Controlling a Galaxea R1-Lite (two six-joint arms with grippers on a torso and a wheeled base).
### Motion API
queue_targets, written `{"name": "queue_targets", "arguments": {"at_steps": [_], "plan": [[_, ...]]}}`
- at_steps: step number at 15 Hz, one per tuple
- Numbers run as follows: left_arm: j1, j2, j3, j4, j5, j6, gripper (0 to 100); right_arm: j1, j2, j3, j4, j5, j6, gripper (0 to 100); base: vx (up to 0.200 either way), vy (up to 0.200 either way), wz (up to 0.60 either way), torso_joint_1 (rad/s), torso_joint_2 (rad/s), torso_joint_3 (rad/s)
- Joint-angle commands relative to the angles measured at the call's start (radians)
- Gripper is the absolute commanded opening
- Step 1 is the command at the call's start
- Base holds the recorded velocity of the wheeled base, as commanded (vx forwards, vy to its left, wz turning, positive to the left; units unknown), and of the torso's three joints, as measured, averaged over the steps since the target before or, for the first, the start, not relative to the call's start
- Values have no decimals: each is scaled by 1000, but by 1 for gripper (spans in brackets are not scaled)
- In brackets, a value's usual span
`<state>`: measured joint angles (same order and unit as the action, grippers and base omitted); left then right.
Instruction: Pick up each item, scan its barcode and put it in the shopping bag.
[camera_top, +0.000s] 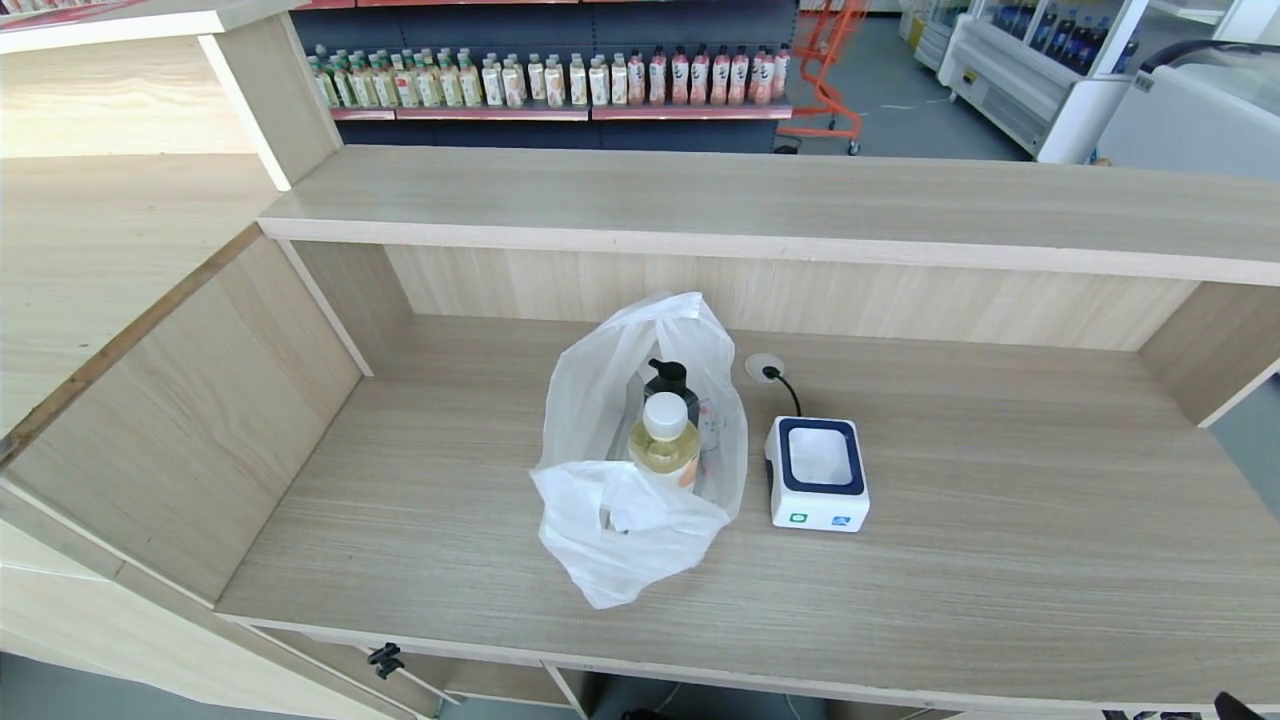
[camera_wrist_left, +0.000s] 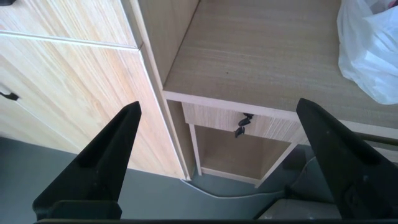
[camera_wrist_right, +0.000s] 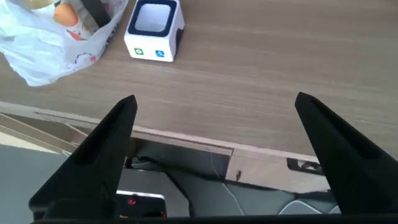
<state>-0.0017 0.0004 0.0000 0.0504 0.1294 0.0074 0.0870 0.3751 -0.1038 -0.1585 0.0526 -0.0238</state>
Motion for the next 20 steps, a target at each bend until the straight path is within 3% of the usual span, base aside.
{"name": "queue_targets", "arguments": {"at_steps": [1, 7, 9, 11, 17, 18, 20], "plan": [[0, 0, 0, 0, 1, 0, 100, -98, -355, 104, 116, -5, -48, 100, 0, 0, 0, 0, 0, 0], [0, 0, 0, 0, 1, 0, 100, -89, -375, 104, 109, -53, -84, 100, 0, 0, 0, 0, 0, 0], [0, 0, 0, 0, 1, 0, 100, -89, -375, 104, 109, -51, -65, 100, 0, 0, 0, 0, 0, 0], [0, 0, 0, 0, -1, 0, 100, -89, -375, 104, 152, -62, 41, 100, 0, 0, 0, 0, 0, 0], [0, 0, 0, 0, 1, 0, 100, -89, -375, 104, 154, -62, 38, 100, 0, 0, 0, 0, 0, 0], [0, 0, 0, 0, 1, 0, 100, -90, -375, 104, 155, -60, 24, 0, 0, 0, 0, 0, 0, 0], [0, 0, 0, 0, 1, 0, 100, -90, -375, 104, 155, -59, 16, 0, 0, 0, 0, 0, 0, 0]]}}
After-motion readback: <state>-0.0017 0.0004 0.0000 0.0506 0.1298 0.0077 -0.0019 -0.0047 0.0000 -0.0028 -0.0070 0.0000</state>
